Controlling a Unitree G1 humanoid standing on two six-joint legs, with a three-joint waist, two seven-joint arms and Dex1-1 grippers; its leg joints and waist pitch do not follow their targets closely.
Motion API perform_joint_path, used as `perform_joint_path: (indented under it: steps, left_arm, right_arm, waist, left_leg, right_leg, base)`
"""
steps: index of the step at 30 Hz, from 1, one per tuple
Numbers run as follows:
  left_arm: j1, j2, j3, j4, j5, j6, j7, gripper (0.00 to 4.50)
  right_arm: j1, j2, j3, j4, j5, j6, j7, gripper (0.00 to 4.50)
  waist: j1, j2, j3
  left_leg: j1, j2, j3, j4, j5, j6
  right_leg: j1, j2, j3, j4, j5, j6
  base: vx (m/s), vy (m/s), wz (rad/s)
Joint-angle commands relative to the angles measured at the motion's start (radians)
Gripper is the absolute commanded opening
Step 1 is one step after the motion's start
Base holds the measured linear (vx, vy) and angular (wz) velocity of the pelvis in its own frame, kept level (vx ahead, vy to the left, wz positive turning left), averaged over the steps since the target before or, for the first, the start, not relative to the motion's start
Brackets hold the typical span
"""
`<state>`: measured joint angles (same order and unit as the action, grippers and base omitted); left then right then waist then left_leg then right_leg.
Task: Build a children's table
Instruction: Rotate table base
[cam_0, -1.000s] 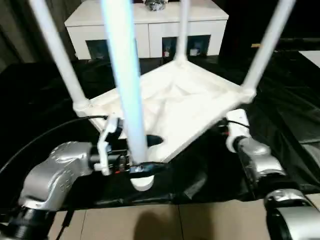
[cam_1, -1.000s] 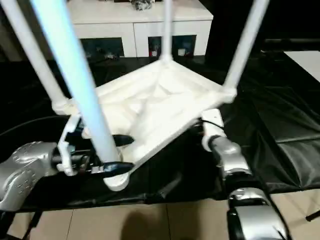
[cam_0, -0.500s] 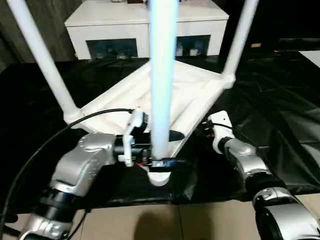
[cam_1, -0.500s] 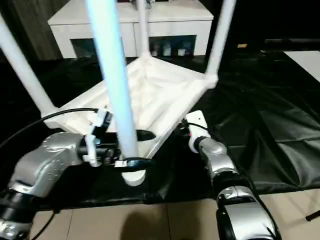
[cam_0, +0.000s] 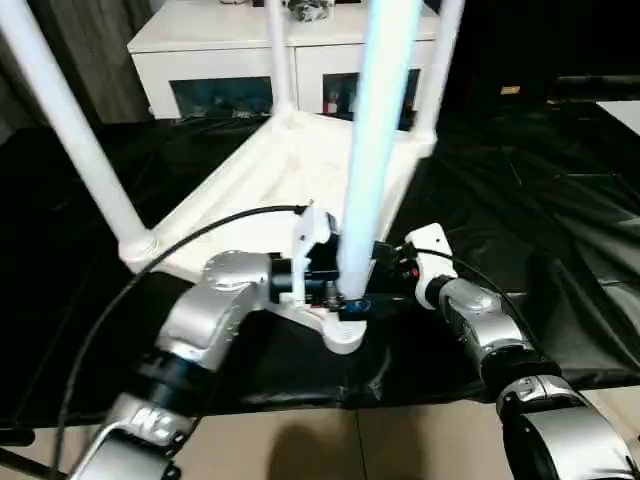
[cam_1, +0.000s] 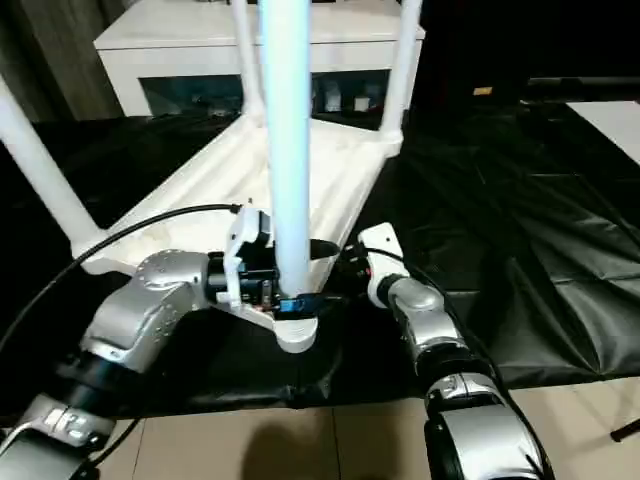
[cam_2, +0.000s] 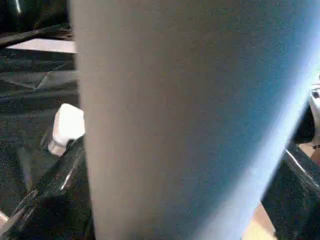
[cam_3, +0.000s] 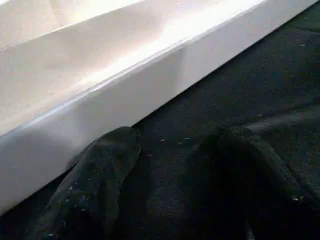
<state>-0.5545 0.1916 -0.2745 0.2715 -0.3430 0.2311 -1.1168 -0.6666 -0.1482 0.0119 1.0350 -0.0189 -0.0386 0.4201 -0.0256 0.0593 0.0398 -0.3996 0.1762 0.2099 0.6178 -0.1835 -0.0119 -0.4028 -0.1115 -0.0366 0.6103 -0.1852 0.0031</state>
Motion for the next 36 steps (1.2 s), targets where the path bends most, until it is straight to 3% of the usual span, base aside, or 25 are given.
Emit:
perform_joint_path:
  steps: [1,7,12,17,20,22,27,31,32,34,35,36]
  left_arm:
    - [-0.025,-0.043,-0.046,0.024,0.024,-0.03,-0.001,4.49]
    - [-0.044,-0.088,-0.06,0.063,0.039,-0.058,0.005,4.49]
    - [-0.061,-0.108,-0.052,0.106,0.062,-0.095,0.022,4.49]
    - [-0.1,-0.127,-0.019,0.201,0.131,-0.183,0.13,4.49]
    - [-0.154,-0.104,0.01,0.314,0.218,-0.272,0.279,4.49]
    - [-0.153,-0.098,0.014,0.317,0.218,-0.28,0.274,4.49]
    - [-0.114,-0.045,0.018,0.272,0.207,-0.271,0.186,4.49]
    - [-0.046,0.039,-0.032,0.184,0.202,-0.206,0.075,4.49]
    - [-0.005,0.097,-0.063,0.137,0.21,-0.169,0.028,4.49]
    - [0.012,0.131,-0.08,0.136,0.23,-0.15,0.015,4.49]
    - [0.023,0.152,-0.085,0.157,0.253,-0.161,0.017,4.49]
    - [0.023,0.153,-0.085,0.157,0.254,-0.161,0.017,4.49]
  right_arm:
    - [-0.005,0.062,0.053,-0.028,0.004,-0.03,0.083,3.19]
    - [0.012,0.062,0.072,-0.05,0.0,-0.033,0.144,3.19]
    - [0.016,0.05,0.074,-0.049,-0.012,-0.043,0.149,3.19]
    - [-0.002,0.024,0.042,-0.02,-0.026,-0.058,0.063,3.19]
    - [-0.037,-0.019,-0.034,0.001,0.0,-0.079,-0.058,3.19]
    - [-0.04,-0.027,-0.041,-0.002,0.005,-0.082,-0.061,3.19]
    - [-0.034,-0.081,-0.07,-0.045,0.03,-0.081,-0.02,3.19]
    - [0.007,-0.14,-0.043,-0.106,0.021,-0.066,0.085,3.19]
    - [0.056,-0.193,-0.013,-0.172,0.015,-0.049,0.188,3.19]
    - [0.098,-0.238,0.018,-0.231,0.015,-0.034,0.292,3.19]
    - [0.15,-0.29,0.05,-0.312,0.023,-0.017,0.405,3.19]
    - [0.15,-0.29,0.05,-0.313,0.023,-0.017,0.405,3.19]
  waist:
    - [0.008,-0.013,-0.064]
    - [0.012,-0.011,-0.064]
    - [0.012,-0.008,-0.063]
    - [0.01,-0.01,-0.064]
    - [0.008,-0.005,-0.065]
    - [0.009,-0.01,-0.064]
    - [0.014,-0.008,-0.065]
    - [0.023,-0.003,-0.064]
    - [0.031,-0.006,-0.063]
    - [0.037,-0.003,-0.063]
    - [0.042,0.001,-0.059]
    - [0.047,0.0,-0.058]
  left_leg:
    - [0.027,0.045,-0.022,-0.084,-0.275,0.041]
    - [0.025,0.046,-0.021,-0.083,-0.256,0.058]
    - [0.026,0.047,-0.022,-0.086,-0.288,0.047]
    - [0.026,0.046,-0.025,-0.087,-0.293,0.045]
    - [0.029,0.044,-0.027,-0.086,-0.297,0.043]
    - [0.026,0.043,-0.027,-0.086,-0.301,0.047]
    - [0.021,0.043,-0.024,-0.082,-0.254,0.08]
    - [0.025,0.049,-0.021,-0.082,-0.246,0.086]
    - [0.027,0.051,-0.021,-0.083,-0.254,0.083]
    - [0.029,0.052,-0.02,-0.084,-0.258,0.078]
    - [0.033,0.052,-0.019,-0.088,-0.292,0.066]
    - [0.033,0.051,-0.019,-0.089,-0.311,0.063]
  right_leg:
    - [0.04,-0.025,0.017,-0.066,-0.149,-0.277]
    - [0.041,-0.025,0.016,-0.064,-0.118,-0.288]
    - [0.039,-0.027,0.016,-0.067,-0.142,-0.285]
    - [0.04,-0.029,0.018,-0.069,-0.128,-0.279]
    - [0.039,-0.028,0.017,-0.071,-0.12,-0.274]
    - [0.042,-0.03,0.017,-0.072,-0.137,-0.271]
    - [0.044,-0.031,0.014,-0.068,-0.105,-0.285]
    - [0.041,-0.025,0.011,-0.063,-0.098,-0.289]
    - [0.041,-0.024,0.011,-0.063,-0.106,-0.288]
    - [0.037,-0.023,0.012,-0.062,-0.111,-0.282]
    - [0.033,-0.021,0.013,-0.066,-0.137,-0.277]
    - [0.035,-0.019,0.013,-0.071,-0.156,-0.266]
  base:
    - [0.0,0.0,0.0]
    - [0.0,0.0,0.0]
    - [0.0,0.0,0.0]
    - [0.0,0.0,0.0]
    - [0.0,0.0,0.0]
    - [0.0,0.0,0.0]
    - [0.0,0.0,0.0]
    - [0.0,0.0,0.0]
    - [0.0,0.0,0.0]
    - [0.0,0.0,0.0]
    - [0.0,0.0,0.0]
    - [0.0,0.0,0.0]
